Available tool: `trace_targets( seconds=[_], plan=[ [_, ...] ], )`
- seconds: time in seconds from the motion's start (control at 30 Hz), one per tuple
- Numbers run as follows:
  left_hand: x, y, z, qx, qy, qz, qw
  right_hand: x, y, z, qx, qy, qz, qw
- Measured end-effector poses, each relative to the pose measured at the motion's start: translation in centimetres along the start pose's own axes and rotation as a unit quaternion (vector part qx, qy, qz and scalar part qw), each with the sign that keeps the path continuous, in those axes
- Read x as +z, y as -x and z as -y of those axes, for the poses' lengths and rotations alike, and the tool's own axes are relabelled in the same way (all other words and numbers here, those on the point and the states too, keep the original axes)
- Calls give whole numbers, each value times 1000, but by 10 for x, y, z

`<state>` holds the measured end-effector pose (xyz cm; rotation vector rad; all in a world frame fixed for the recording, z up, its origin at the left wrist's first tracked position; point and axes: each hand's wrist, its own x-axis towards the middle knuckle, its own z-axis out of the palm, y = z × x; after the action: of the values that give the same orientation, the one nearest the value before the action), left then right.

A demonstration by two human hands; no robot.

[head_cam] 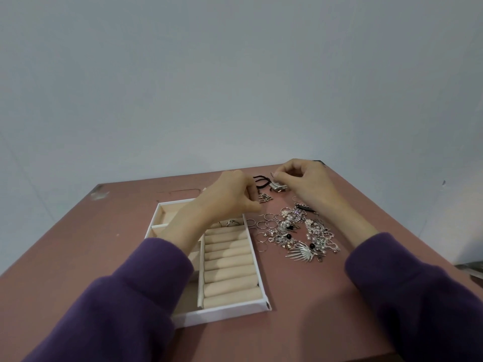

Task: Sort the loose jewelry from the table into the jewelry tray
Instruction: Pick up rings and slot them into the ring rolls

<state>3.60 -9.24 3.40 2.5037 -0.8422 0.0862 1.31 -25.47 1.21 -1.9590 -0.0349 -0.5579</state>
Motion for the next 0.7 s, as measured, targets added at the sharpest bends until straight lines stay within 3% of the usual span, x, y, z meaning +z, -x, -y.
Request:
trace_targets(
  seconds=[0.47, 0.7],
  plan=[
    [-22, 77, 56, -37, 163, -138, 976, 33, 33, 26, -67, 4, 126, 990],
    [-20, 81, 58, -24, 195, -101, 975, 35, 33, 25, -74, 13, 137, 988]
  ],
)
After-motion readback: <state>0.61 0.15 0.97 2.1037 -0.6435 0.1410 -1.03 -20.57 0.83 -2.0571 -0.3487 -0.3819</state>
